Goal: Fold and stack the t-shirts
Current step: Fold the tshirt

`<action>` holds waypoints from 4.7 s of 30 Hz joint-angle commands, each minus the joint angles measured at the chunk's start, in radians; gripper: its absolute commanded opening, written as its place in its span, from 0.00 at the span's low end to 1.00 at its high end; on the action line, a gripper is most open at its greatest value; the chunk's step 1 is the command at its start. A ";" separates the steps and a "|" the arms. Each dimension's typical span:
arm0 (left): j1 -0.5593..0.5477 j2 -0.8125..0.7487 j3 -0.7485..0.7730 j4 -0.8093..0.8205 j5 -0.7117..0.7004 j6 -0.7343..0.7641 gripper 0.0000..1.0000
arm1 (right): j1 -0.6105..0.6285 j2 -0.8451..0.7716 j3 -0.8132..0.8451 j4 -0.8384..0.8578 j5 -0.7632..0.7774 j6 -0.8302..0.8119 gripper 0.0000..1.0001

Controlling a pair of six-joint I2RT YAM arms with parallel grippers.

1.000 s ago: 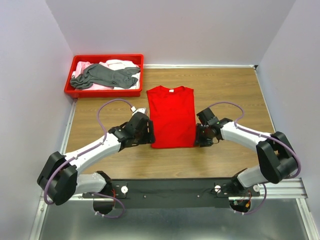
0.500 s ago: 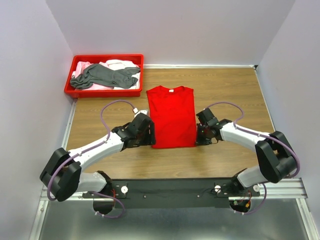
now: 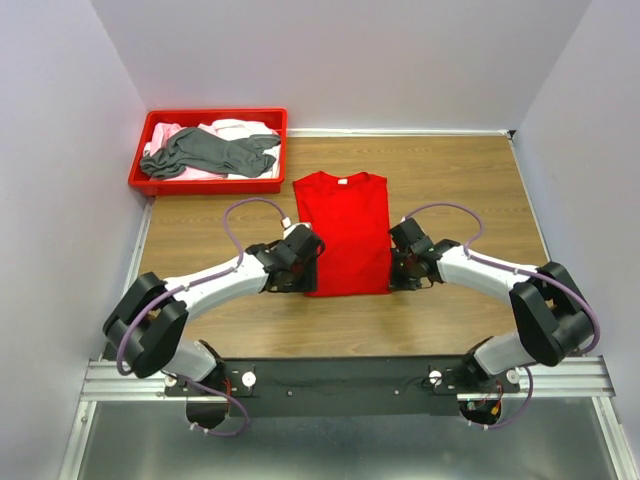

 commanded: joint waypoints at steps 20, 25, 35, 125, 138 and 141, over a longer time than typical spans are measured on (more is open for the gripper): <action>-0.022 0.257 0.079 -0.025 -0.030 -0.043 0.44 | 0.022 0.022 -0.102 -0.025 0.063 -0.068 0.02; -0.026 0.266 0.051 -0.032 -0.019 -0.043 0.27 | 0.022 0.015 -0.104 -0.024 0.049 -0.064 0.02; -0.075 0.204 -0.001 -0.051 0.049 -0.060 0.00 | 0.029 -0.024 -0.116 -0.057 -0.086 -0.051 0.01; 0.436 0.151 -0.020 0.347 0.188 0.166 0.00 | -0.099 0.447 0.685 0.157 -0.017 -0.432 0.01; 0.446 0.099 -0.115 0.437 0.180 0.069 0.00 | -0.099 0.574 0.702 0.236 -0.109 -0.438 0.06; 0.446 0.145 -0.127 0.452 0.196 0.064 0.00 | -0.099 0.633 0.700 0.239 -0.129 -0.429 0.06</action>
